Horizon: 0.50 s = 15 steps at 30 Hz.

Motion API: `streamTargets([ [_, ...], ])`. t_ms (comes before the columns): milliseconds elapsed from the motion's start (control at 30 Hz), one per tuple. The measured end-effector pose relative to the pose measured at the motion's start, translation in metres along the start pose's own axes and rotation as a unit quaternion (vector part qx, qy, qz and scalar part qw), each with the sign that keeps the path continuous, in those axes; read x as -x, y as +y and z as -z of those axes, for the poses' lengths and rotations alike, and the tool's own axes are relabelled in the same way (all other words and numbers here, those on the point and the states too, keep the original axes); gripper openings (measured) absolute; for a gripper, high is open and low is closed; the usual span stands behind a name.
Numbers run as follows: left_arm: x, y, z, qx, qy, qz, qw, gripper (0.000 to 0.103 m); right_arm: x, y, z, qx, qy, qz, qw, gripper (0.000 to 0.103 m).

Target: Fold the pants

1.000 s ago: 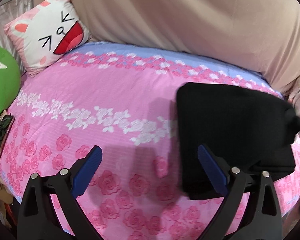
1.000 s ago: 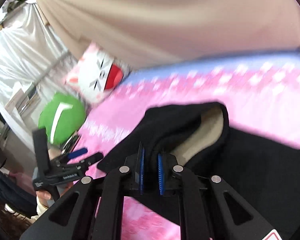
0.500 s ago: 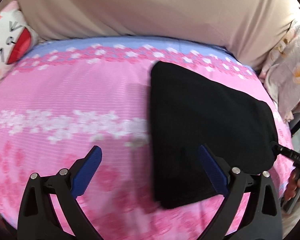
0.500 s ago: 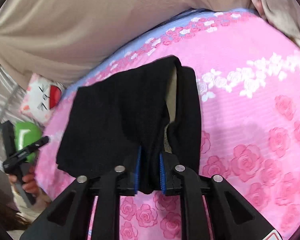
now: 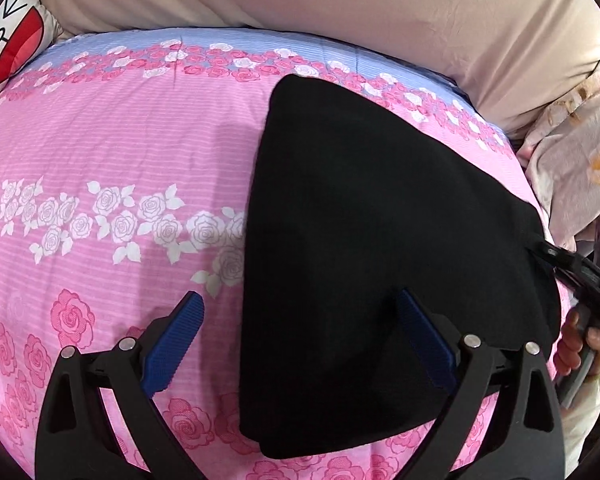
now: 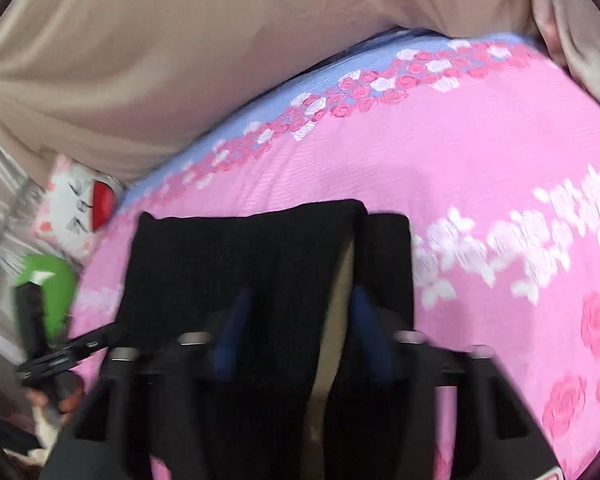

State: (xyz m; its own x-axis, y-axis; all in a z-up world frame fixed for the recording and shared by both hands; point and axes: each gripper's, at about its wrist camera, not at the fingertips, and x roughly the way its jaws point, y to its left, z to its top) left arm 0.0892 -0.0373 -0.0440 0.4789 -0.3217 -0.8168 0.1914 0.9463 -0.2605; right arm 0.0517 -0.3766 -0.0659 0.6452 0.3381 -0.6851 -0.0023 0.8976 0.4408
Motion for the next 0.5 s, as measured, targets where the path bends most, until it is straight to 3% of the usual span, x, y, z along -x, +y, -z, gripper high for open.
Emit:
streamTargets([
  [67, 0.002, 0.000, -0.002, -0.003, -0.002, -0.001, 1.0000, 0.095, 0.016, 0.028, -0.006, 0.045, -0.021, 0.001, 0.999, 0.004],
  [133, 0.005, -0.001, -0.006, -0.006, -0.007, 0.000, 1.0000, 0.095, 0.057, 0.062, -0.013, 0.100, -0.080, 0.028, 0.991, 0.004],
  [233, 0.006, -0.004, -0.009, -0.008, -0.010, 0.012, 0.9999, 0.096, 0.076, 0.065, -0.019, 0.126, -0.095, 0.082, 0.984, 0.004],
  [333, -0.002, -0.006, -0.006, -0.007, -0.002, 0.015, 0.9999, 0.097, 0.024, 0.016, -0.007, 0.080, -0.001, 0.133, 0.988, 0.020],
  [367, -0.005, -0.006, -0.005, -0.006, 0.003, 0.015, 0.9999, 0.097, 0.015, 0.002, 0.002, 0.049, 0.016, 0.120, 0.991, 0.023],
  [433, -0.010, -0.001, -0.003, 0.004, 0.010, 0.014, 0.9998, 0.097, 0.030, -0.013, 0.016, 0.002, -0.016, 0.078, 0.997, 0.036],
  [467, -0.011, 0.001, -0.002, 0.007, 0.012, 0.015, 0.9998, 0.098, 0.039, -0.016, 0.022, -0.014, -0.022, 0.066, 0.997, 0.056],
  [500, -0.012, 0.006, -0.001, 0.016, 0.016, 0.020, 0.9995, 0.098, 0.045, -0.016, 0.026, -0.020, -0.028, 0.059, 0.998, 0.064],
])
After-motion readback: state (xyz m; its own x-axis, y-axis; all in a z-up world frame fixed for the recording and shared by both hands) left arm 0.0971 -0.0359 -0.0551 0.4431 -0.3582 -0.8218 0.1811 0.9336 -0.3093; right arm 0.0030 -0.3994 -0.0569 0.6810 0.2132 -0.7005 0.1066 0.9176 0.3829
